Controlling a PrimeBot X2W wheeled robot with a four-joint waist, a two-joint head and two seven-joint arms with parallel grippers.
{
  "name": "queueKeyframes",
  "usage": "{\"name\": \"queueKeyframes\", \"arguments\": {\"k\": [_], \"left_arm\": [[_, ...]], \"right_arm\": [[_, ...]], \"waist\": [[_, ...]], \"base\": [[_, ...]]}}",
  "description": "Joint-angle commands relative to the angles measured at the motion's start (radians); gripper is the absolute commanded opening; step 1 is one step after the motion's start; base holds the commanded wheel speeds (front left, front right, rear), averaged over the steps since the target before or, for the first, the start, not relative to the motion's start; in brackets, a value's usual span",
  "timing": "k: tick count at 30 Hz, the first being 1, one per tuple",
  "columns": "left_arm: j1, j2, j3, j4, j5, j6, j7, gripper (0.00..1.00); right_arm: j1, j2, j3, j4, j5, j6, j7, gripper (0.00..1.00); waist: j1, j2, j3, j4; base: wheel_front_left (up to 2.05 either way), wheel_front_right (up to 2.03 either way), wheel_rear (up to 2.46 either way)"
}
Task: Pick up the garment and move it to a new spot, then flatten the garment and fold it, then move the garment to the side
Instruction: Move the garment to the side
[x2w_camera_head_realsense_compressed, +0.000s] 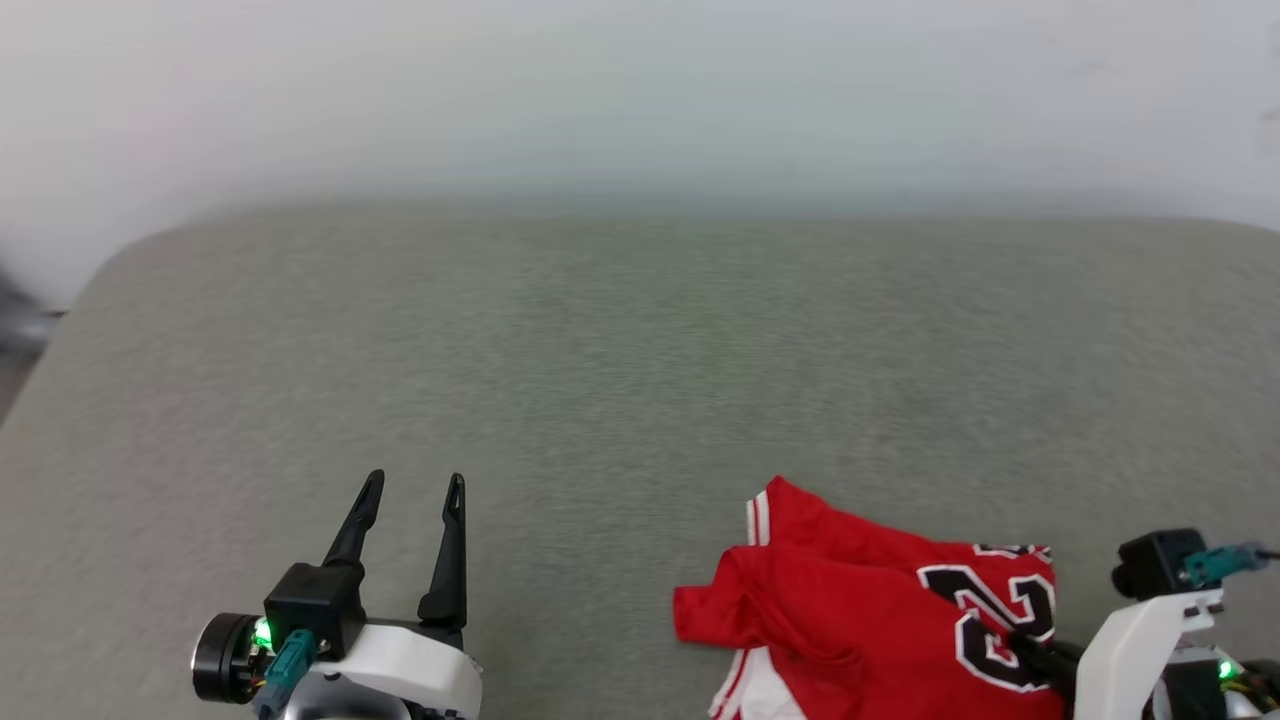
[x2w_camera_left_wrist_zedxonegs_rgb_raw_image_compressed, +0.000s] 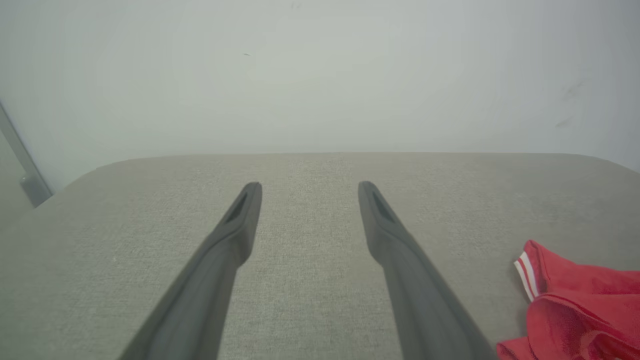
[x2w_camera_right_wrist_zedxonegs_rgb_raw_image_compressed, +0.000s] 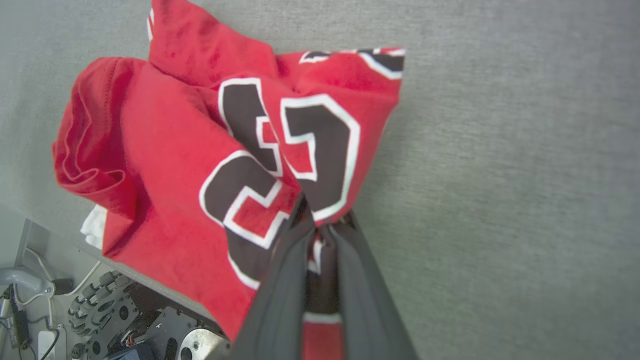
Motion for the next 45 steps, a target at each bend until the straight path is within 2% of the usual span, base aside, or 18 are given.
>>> {"name": "queueKeyframes", "arguments": {"k": [1, 6, 13, 17, 28, 33, 38, 43, 45], "left_arm": [[0.006, 0.002, -0.003, -0.008, 0.009, 0.000, -0.002, 1.00], [-0.028, 0.018, 0.000, -0.025, 0.023, 0.000, -0.002, 1.00], [-0.073, 0.056, 0.029, -0.066, 0.035, 0.015, 0.004, 1.00], [-0.115, 0.080, 0.027, -0.101, 0.047, 0.009, 0.025, 1.00], [-0.247, 0.132, 0.009, -0.281, 0.104, 0.011, 0.124, 1.00], [-0.311, 0.150, -0.010, -0.350, 0.123, -0.003, 0.164, 1.00], [-0.360, 0.151, -0.030, -0.383, 0.132, -0.014, 0.181, 1.00], [-0.384, 0.144, -0.044, -0.387, 0.132, -0.020, 0.182, 1.00], [-0.390, 0.141, -0.048, -0.386, 0.130, -0.020, 0.178, 1.00]], "right_arm": [[-0.015, -0.015, -0.011, -0.012, -0.012, -0.001, 0.009, 0.00], [-0.063, -0.042, -0.027, -0.014, -0.026, -0.001, 0.025, 0.00], [-0.213, -0.021, 0.002, 0.045, -0.028, -0.001, -0.026, 0.00], [-0.317, -0.015, 0.001, 0.126, -0.055, -0.001, -0.090, 0.00], [-0.591, -0.035, -0.146, 0.389, -0.162, -0.001, -0.270, 0.00], [-0.703, -0.078, -0.255, 0.480, -0.211, -0.001, -0.307, 0.00], [-0.773, -0.130, -0.363, 0.545, -0.276, -0.001, -0.328, 0.00], [-0.793, -0.163, -0.433, 0.588, -0.345, -0.001, -0.335, 0.00], [-0.795, -0.158, -0.452, 0.609, -0.369, -0.001, -0.340, 0.00]], "waist": [[0.0000, 0.0000, 0.007, -0.103], [0.0000, 0.0000, 0.063, -0.229], [0.0000, 0.0000, 0.168, -0.384], [0.0000, 0.0000, 0.238, -0.422], [0.0000, 0.0000, 0.449, -0.413], [0.0000, 0.0000, 0.532, -0.379], [0.0000, 0.0000, 0.578, -0.343], [0.0000, 0.0000, 0.595, -0.318], [0.0000, 0.0000, 0.598, -0.309]], "base": [[0.00, 0.00, 0.00], [0.00, 0.00, 0.00], [0.00, 0.00, 0.00], [0.00, 0.00, 0.00], [0.00, 0.00, 0.00], [0.00, 0.00, 0.00], [0.00, 0.00, 0.00], [0.00, 0.00, 0.00], [0.00, 0.00, 0.00]]}}
